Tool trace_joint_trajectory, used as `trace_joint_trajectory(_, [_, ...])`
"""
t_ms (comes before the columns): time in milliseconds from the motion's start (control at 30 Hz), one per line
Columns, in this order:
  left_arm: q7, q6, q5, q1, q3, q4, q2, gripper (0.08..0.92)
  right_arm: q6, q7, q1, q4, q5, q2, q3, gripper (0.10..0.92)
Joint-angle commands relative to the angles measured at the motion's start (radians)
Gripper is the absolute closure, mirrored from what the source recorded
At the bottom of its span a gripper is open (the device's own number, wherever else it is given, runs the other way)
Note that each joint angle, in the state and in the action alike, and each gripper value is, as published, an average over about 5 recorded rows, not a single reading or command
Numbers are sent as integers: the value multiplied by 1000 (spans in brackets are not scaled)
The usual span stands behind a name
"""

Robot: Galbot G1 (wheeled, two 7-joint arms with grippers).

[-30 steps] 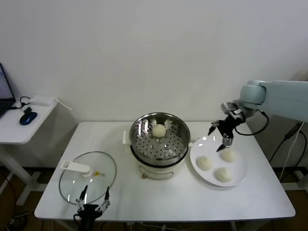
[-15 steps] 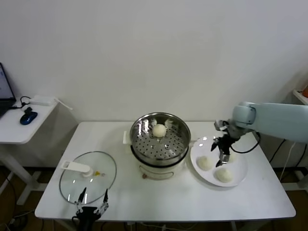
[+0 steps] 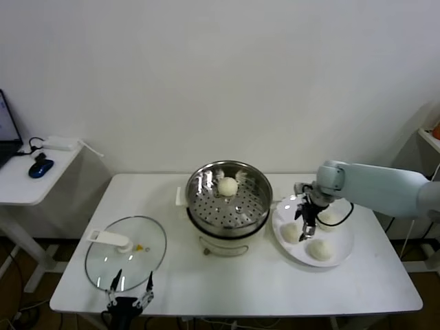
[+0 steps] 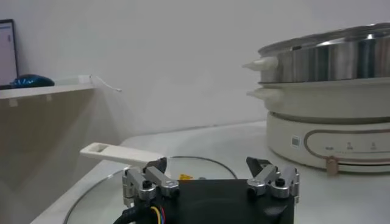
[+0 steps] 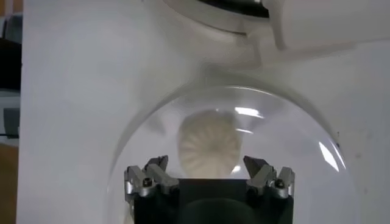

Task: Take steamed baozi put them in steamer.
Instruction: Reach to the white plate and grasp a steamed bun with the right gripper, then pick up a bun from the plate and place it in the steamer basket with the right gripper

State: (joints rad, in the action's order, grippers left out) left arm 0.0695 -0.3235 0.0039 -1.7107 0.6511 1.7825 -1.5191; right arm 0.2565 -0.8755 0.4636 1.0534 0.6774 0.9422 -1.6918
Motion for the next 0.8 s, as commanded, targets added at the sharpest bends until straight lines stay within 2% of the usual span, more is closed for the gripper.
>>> trace_joint_trajectory(33, [0, 0, 0, 1, 1, -1, 1, 177, 10, 0, -62, -52, -28, 20, 55, 237])
trace_joint_trajectory(333, [-1, -1, 1, 1, 0, -2, -1, 177, 6, -5, -71, -54, -32, 24, 67, 413])
trace_joint_trajectory(533, [-2, 0, 1, -3, 4, 8, -1, 177, -2, -12, 3, -10, -33, 4, 31, 439])
trace_joint_trajectory(800, [-2, 1, 3, -12, 6, 18, -1, 177, -12, -69, 368, 206, 90, -52, -176, 461])
